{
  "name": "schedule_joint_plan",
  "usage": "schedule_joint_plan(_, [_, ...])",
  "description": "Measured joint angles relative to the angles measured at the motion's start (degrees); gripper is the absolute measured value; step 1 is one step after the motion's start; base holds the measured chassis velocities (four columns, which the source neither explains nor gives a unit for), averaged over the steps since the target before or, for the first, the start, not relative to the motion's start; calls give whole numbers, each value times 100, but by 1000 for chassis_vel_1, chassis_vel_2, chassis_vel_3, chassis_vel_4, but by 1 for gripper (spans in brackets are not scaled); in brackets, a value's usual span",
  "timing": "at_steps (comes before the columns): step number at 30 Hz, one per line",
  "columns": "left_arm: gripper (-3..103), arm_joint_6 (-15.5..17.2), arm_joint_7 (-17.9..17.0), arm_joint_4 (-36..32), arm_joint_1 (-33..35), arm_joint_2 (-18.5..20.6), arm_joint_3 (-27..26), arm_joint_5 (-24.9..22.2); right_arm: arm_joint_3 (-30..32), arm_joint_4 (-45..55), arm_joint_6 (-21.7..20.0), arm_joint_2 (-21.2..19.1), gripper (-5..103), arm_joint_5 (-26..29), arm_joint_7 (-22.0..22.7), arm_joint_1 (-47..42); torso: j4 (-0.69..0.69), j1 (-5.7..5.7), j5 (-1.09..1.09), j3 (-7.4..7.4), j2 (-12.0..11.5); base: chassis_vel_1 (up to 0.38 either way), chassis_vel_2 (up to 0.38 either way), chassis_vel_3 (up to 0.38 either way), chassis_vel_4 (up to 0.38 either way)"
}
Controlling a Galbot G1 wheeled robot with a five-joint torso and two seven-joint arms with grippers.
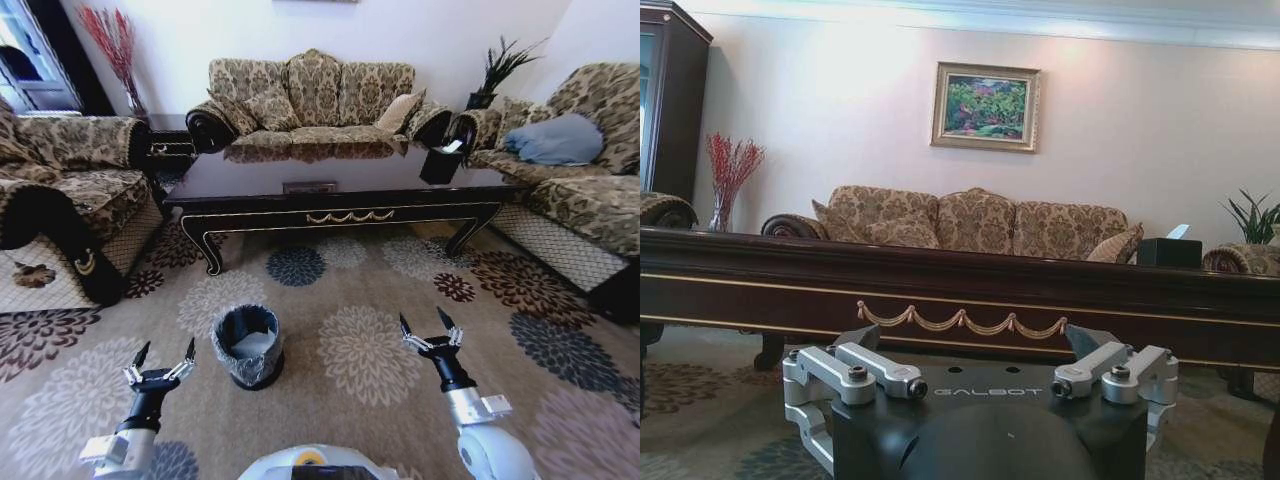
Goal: Move to the front of the table and pick up the trash from the floor, then place it into the trash bin.
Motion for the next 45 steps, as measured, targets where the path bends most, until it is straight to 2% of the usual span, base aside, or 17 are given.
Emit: schedule_joint_plan(45, [100, 1, 0, 0, 0, 1, -1, -1, 0, 0, -3, 0, 100, 1, 5, 1, 0, 0, 0, 0, 0, 99, -104, -108, 101])
